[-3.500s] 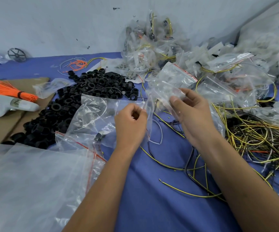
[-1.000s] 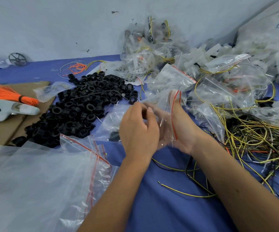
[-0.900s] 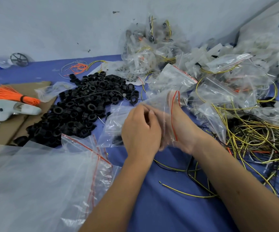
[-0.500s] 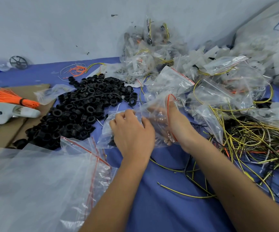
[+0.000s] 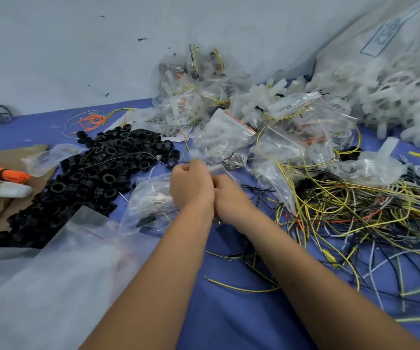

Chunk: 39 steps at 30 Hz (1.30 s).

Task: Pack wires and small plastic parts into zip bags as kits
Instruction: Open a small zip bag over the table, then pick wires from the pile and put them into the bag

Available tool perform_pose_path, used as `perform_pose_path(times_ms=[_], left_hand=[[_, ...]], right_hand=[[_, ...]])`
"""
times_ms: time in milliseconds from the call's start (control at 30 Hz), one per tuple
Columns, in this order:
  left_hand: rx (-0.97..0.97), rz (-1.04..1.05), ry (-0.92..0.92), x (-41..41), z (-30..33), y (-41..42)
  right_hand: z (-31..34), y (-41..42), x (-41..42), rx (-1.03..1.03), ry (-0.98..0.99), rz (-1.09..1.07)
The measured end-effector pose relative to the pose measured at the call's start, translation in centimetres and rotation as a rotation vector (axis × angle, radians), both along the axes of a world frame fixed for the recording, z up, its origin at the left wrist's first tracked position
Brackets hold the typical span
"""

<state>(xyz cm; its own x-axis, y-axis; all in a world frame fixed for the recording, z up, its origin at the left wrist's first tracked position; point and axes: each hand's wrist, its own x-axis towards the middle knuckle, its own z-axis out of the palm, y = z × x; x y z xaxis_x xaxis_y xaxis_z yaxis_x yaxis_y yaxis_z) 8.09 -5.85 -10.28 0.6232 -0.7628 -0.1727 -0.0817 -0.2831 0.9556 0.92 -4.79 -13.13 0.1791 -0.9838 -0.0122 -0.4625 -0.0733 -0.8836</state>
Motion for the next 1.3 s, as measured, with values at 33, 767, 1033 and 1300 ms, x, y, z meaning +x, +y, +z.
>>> perform_pose_path(times_ms=[33,767,1033,1300], left_hand=[[0.027,-0.044,-0.092,0.0,-0.1,-0.2],[-0.830,-0.747,-0.785,-10.2,-1.0,5.9],[-0.804,-0.943,-0.879,-15.5,-1.9,7.1],[-0.807,-1.006,-0.861,-18.8,-1.9,7.1]], right_hand=[[0.2,0.1,-0.1,-0.005,0.023,0.004],[5.4,4.6,-17.7,-0.357,0.507,-0.398],[5.2,6.6,-24.8,-0.284,0.613,-0.681],[2.7,9.0,-31.0,0.121,0.830,-0.900]])
